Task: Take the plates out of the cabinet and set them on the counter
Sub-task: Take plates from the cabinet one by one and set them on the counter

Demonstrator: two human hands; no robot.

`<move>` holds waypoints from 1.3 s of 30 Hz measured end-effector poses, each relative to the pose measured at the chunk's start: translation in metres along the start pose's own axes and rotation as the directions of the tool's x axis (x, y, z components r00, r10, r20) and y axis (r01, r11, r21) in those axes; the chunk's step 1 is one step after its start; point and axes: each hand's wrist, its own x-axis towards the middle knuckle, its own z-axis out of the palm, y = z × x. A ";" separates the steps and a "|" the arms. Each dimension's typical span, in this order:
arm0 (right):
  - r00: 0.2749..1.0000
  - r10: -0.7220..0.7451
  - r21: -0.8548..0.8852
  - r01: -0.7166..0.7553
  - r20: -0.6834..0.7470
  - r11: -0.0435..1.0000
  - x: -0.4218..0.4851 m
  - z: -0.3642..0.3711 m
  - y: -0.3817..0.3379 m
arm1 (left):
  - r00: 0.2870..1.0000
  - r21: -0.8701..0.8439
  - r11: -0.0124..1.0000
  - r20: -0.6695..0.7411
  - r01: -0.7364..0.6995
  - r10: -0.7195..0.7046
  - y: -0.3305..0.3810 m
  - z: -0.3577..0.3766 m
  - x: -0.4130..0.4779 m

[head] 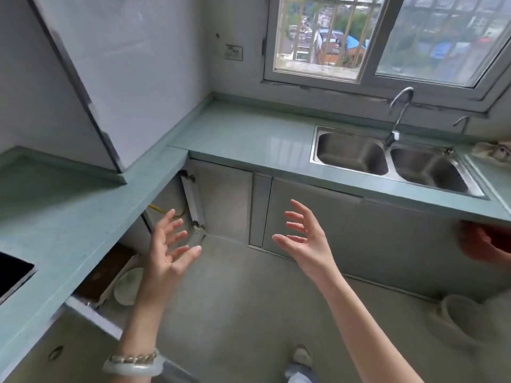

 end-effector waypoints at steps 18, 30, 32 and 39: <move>0.632 -0.123 0.063 0.117 0.765 0.991 0.272 0.107 0.017 | 0.621 -0.028 0.984 -0.772 0.177 -0.133 -0.038 0.045 0.086; 0.332 -0.050 0.016 0.104 0.942 0.994 0.271 0.235 0.057 | 0.329 -0.144 0.955 -0.916 0.261 -0.228 -0.085 0.024 0.079; 0.327 -0.018 -0.021 0.113 0.945 0.993 0.275 0.254 0.063 | 0.304 -0.177 0.950 -0.918 0.256 -0.253 -0.097 0.012 0.087; 0.297 0.047 -0.091 0.134 0.954 0.987 0.297 0.340 0.088 | 0.279 -0.217 0.934 -0.913 0.285 -0.297 -0.151 -0.041 0.124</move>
